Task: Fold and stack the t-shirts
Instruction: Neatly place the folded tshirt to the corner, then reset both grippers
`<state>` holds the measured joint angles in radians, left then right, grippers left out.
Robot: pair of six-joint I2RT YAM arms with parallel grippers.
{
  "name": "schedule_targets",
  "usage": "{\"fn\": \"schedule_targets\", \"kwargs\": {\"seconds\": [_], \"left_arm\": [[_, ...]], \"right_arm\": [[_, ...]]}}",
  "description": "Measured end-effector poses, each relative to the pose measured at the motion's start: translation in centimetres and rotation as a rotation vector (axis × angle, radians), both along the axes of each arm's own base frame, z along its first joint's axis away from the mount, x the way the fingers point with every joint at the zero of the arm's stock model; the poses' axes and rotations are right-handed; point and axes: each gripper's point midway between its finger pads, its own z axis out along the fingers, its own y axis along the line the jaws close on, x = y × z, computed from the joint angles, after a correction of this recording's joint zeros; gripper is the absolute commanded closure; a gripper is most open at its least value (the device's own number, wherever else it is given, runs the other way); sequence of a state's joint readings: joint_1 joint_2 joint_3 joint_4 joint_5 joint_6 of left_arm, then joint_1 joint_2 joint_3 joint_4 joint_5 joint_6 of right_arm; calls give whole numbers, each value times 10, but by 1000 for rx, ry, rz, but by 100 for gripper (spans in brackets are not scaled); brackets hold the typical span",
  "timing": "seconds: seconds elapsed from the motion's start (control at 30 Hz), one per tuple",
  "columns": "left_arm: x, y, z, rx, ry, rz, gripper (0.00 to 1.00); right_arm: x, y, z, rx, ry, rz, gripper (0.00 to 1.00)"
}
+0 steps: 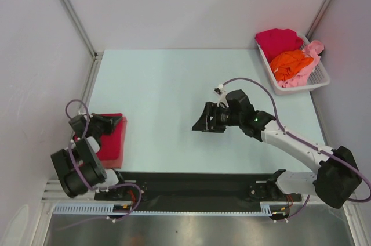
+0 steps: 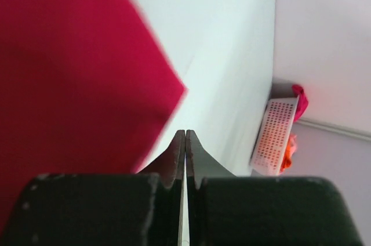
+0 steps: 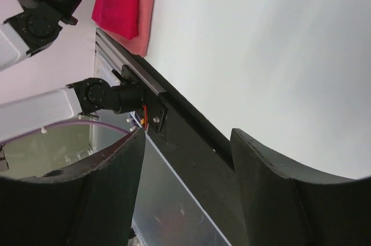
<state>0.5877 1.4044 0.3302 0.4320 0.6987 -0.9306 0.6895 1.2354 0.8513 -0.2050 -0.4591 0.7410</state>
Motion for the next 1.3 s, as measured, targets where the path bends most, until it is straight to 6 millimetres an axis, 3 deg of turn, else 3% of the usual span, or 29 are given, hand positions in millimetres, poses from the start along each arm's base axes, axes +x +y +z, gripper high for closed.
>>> {"fn": "schedule_targets", "kwargs": {"seconds": [0.07, 0.13, 0.23, 0.27, 0.33, 0.37, 0.47, 0.57, 0.7, 0.8, 0.9, 1.0, 1.3], "left_arm": [[1, -10, 19, 46, -31, -33, 95], [8, -26, 51, 111, -91, -91, 89], [18, -74, 118, 209, -255, -226, 78], [16, -95, 137, 226, -310, -274, 70], [6, -129, 154, 230, -369, -352, 62], [-3, -152, 158, 219, -381, -408, 54], [-35, -206, 151, 171, -370, -568, 45], [-79, -241, 131, 121, -342, -700, 37], [-131, -248, 104, 50, -352, -766, 25], [-156, -244, 89, -40, -381, -764, 25], [-171, -243, 106, -157, -435, -760, 20], [-182, -242, 133, -220, -521, -770, 19], [-201, -248, 149, -295, -555, -866, 16]], "right_arm": [[0, -1, 2, 3, -1, -11, 32], [0, -3, 5, 5, -5, -25, 31], [0, -12, 11, 17, -11, -64, 30], [-3, -18, 11, 23, -9, -89, 30], [-5, -30, 11, 33, -12, -129, 29], [-9, -38, 11, 39, -12, -154, 28], [-21, -61, 3, 63, -12, -235, 27], [-39, -83, -14, 104, 0, -314, 24], [-62, -109, -32, 246, -8, -426, 16], [-67, -116, -43, 288, 4, -463, 7], [-68, -115, -57, 242, 38, -461, 0], [-68, -118, -70, 234, 37, -479, 0], [-64, -104, -61, 317, 44, -447, 1]]}}
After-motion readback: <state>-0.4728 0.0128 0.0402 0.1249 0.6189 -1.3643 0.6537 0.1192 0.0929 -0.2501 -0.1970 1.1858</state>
